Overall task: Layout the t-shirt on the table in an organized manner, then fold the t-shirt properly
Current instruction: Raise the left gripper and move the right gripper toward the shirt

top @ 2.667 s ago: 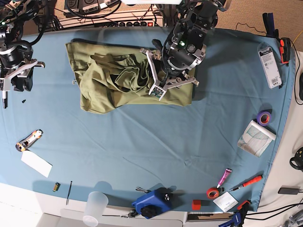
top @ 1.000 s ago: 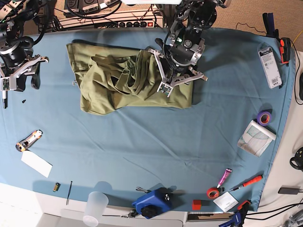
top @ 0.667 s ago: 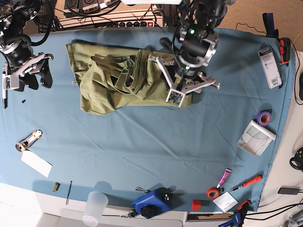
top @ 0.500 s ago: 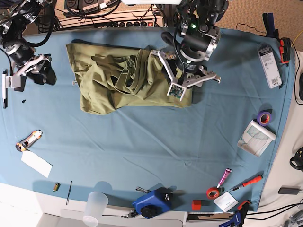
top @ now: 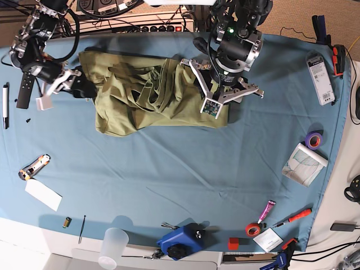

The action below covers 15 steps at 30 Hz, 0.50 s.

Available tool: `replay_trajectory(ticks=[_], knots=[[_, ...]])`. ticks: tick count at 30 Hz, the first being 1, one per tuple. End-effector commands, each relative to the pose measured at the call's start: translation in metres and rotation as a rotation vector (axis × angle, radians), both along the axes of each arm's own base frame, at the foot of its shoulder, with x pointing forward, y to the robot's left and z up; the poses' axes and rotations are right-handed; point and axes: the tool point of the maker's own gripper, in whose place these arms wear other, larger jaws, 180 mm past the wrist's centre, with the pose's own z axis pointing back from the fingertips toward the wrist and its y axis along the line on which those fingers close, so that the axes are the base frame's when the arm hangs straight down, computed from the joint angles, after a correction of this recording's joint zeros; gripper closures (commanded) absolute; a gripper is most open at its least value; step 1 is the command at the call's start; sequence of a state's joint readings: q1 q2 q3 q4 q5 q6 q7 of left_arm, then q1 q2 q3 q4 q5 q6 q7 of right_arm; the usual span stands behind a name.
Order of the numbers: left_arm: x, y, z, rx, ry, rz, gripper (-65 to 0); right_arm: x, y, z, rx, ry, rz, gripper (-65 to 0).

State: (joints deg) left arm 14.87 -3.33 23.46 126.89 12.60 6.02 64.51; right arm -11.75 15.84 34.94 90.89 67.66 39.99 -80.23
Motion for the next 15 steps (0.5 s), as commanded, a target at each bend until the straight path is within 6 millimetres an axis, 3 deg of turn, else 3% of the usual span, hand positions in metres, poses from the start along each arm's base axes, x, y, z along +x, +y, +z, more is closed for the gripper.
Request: replay_trajectory(ticks=[1,15], knots=[[0.005,-0.001,0.010,-0.017,-0.041,0.006,-21.5,0.007,-0.004,0.008,-0.023,-0.037,-0.007,-31.7],[0.006,-0.002,0.011,-0.020,-0.047,0.005,-21.5,0.011,0.011,-0.005,-0.003,-0.039,-0.050,-31.7]])
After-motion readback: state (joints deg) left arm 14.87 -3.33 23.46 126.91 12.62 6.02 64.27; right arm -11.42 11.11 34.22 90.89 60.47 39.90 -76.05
